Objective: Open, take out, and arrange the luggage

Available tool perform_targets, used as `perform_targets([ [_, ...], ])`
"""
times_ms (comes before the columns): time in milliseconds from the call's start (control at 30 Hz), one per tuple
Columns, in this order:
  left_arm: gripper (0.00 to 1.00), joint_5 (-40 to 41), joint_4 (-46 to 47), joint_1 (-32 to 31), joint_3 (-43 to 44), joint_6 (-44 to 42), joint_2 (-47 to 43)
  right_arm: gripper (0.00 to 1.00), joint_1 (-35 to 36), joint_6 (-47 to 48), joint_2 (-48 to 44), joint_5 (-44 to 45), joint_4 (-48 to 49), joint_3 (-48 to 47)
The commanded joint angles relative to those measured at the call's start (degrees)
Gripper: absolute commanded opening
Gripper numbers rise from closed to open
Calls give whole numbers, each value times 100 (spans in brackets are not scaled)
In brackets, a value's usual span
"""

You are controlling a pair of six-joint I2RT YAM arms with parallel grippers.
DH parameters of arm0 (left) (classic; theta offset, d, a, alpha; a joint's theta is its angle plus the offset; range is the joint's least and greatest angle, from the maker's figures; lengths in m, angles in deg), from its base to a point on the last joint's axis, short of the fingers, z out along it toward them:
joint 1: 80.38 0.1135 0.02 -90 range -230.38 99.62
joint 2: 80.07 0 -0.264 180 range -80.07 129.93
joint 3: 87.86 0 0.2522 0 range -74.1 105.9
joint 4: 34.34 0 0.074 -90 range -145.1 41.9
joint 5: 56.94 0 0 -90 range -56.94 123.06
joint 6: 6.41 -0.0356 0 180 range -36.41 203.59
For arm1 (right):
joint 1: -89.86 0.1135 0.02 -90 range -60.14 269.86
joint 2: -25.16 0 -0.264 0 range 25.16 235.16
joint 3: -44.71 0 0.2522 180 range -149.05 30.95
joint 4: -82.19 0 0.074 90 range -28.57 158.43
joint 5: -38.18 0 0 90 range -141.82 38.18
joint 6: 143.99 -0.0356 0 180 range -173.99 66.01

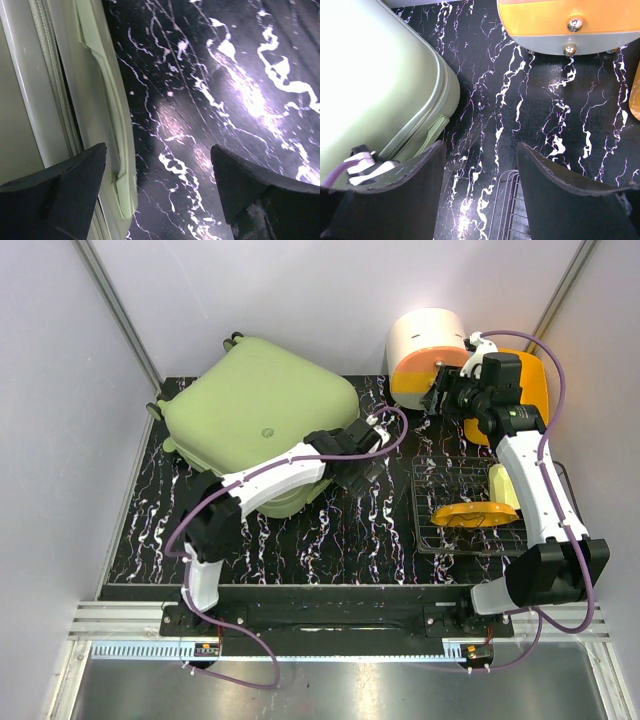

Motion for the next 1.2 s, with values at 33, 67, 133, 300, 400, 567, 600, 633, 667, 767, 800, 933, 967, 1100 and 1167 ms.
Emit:
perform_targets([
  [33, 90, 954, 59, 25, 581, -34, 379, 68, -47, -64, -186, -116, 24, -169],
  [67, 90, 928, 68, 42, 564, -43, 424, 68, -47, -55, -203, -116, 25, -126],
  [133, 91, 893, 146, 104, 538, -52, 538, 68, -38, -46, -212, -117, 16, -108],
  [300, 91, 498, 191, 376, 573, 27, 828, 68, -38, -37, -239, -160, 16, -90],
  [400, 91, 365, 304, 473, 538, 45, 986, 68, -47, -28, -230, -178, 25, -108],
  [567, 90, -47, 533, 596, 423, 27, 1171, 68, -47, -81, -230, -283, 16, -90],
  [600, 90, -65, 542, 640, 432, 27, 1206, 68, -38, -90, -230, -283, 25, -90],
  [633, 90, -57, 542, 657, 415, 97, 1285, 68, -47, -99, -239, -318, 16, -73],
  [667, 89, 13, 542, 684, 388, 149, 1329, 68, -38, -125, -239, -327, 25, -55],
  [767, 88, 163, 507, 710, 213, 361, 1444, 68, -38, -134, -256, -354, 16, -46],
  [800, 88, 180, 612, 719, 117, 387, 1409, 68, -38, -125, -256, -345, 25, -37],
  [933, 81, 259, 771, 702, -262, 370, 1382, 67, -47, -143, -300, -380, 33, 33],
  [967, 78, 260, 736, 719, -262, 335, 1382, 67, -38, -151, -300, -380, 33, 59],
  [1100, 56, -143, 692, 702, -411, -262, 1111, 67, -38, -143, -344, -380, 42, 59],
  [1167, 42, -618, 631, 693, -552, -938, 926, 67, -47, -143, -353, -389, 42, 42],
])
